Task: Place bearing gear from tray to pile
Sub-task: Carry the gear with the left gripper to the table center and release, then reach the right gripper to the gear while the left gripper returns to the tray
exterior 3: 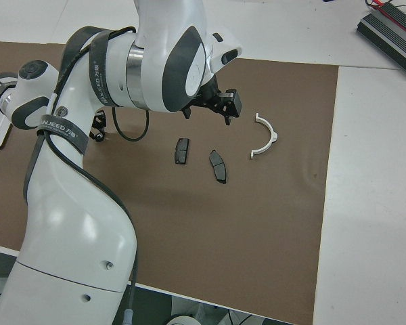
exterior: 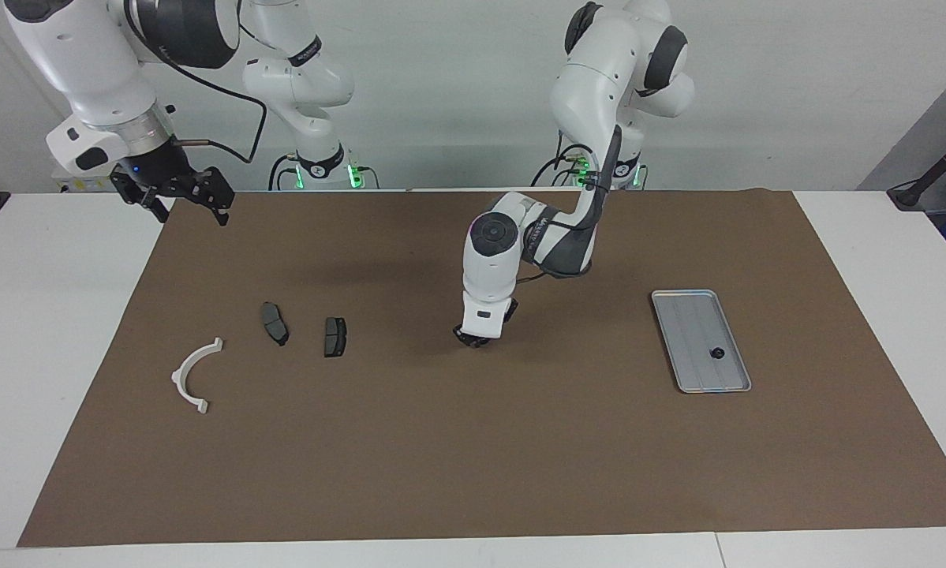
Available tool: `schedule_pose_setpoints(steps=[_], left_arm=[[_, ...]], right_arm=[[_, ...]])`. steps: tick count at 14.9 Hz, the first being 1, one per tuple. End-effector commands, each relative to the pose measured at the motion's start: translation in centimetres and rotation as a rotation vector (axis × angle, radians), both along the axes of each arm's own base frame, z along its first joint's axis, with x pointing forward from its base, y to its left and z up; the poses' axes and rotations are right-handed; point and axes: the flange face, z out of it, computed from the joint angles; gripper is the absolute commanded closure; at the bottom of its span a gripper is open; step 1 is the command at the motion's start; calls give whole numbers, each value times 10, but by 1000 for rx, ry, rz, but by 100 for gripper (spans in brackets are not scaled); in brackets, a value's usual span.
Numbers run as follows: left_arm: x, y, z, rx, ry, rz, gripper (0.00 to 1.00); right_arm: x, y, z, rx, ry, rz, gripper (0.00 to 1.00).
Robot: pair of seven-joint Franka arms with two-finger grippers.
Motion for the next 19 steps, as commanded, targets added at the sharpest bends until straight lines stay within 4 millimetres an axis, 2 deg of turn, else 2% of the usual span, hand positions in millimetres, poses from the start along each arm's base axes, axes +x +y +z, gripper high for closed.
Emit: schedule_pose_setpoints(steps=[1,2,4,7,9,11,14,16,19], left_arm=[[-3,3,1,8,-5,26,24],[0,8,4,15,5,31,20],[6,22,16,34,17,39,20],[25,83,58,47,51,-8,21],[36,117,69,50,75,-37,21],[44,155,79,39,74,-82,21],[63,234,90,14,76,-199,21],[78,281,92,-2,68,-267,21],[96,363,92,-24,46,-389,21]], right_arm=[[0,-4,-3,1,-12,23,0],[-1,-4,-4,1,-10,23,0],[-1,-7,-4,2,-10,20,0],[-1,-9,-5,3,-10,15,0],[4,-6,-9,3,-13,21,0],[17,-3,-20,-1,-31,26,0],[54,10,-39,2,-43,46,0],[77,30,-44,1,-48,63,0],[110,76,-61,-5,-37,62,0]])
